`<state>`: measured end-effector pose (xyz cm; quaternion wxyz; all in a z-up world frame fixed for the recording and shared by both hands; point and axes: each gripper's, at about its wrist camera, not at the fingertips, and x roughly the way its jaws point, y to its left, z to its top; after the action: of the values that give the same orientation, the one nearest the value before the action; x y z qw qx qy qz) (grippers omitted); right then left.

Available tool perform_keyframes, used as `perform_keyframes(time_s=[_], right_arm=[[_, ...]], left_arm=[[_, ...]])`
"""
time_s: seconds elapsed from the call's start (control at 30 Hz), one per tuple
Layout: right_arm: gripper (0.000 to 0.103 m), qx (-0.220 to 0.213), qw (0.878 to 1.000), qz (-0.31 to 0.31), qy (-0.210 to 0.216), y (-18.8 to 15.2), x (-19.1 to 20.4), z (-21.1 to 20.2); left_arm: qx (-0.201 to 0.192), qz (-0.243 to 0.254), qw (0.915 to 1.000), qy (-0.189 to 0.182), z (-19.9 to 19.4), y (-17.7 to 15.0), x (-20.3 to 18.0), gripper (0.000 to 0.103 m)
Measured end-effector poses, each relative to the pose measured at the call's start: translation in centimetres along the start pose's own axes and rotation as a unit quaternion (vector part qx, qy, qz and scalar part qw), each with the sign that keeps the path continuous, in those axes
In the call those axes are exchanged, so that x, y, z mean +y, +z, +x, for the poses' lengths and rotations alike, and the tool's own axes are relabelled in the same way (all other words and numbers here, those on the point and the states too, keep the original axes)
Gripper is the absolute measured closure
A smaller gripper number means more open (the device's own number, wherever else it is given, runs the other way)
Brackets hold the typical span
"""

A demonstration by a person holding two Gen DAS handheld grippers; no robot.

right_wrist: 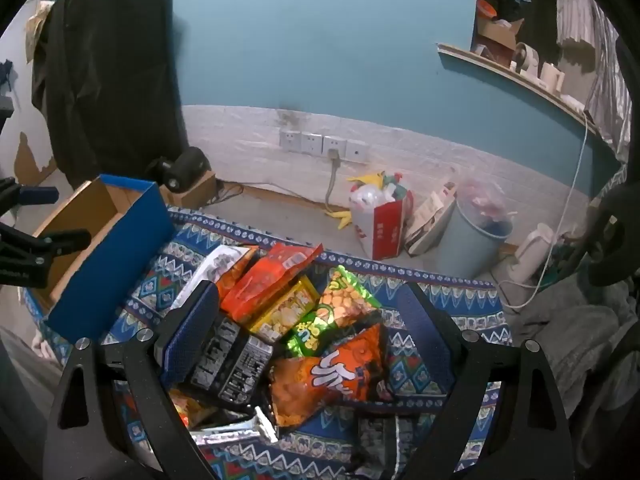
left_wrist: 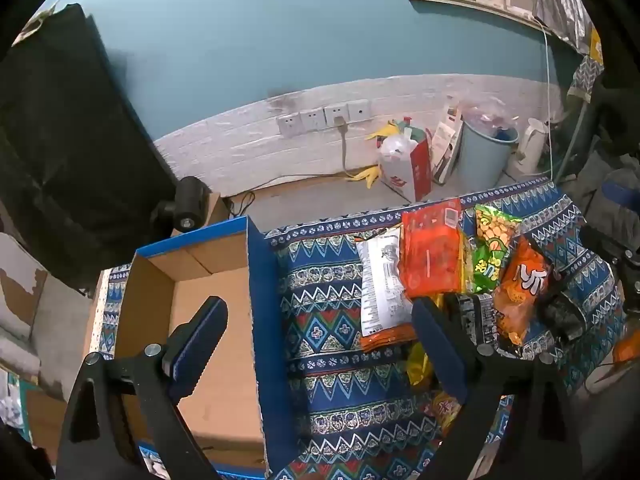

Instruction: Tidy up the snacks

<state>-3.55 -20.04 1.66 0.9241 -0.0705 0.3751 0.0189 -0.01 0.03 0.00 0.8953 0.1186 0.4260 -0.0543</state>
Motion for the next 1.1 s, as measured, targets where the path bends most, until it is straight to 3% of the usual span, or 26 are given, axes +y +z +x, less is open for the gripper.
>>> perform_keyframes(time_s=[1.1], right_arm=[[0.014, 0.014, 1.0, -0.002, -0.003, -1.0, -0.8, 0.3]], left_arm=[[-0.004, 0.004, 0.9998, -0.017, -0.3, -0.1, -0.6, 0.008]])
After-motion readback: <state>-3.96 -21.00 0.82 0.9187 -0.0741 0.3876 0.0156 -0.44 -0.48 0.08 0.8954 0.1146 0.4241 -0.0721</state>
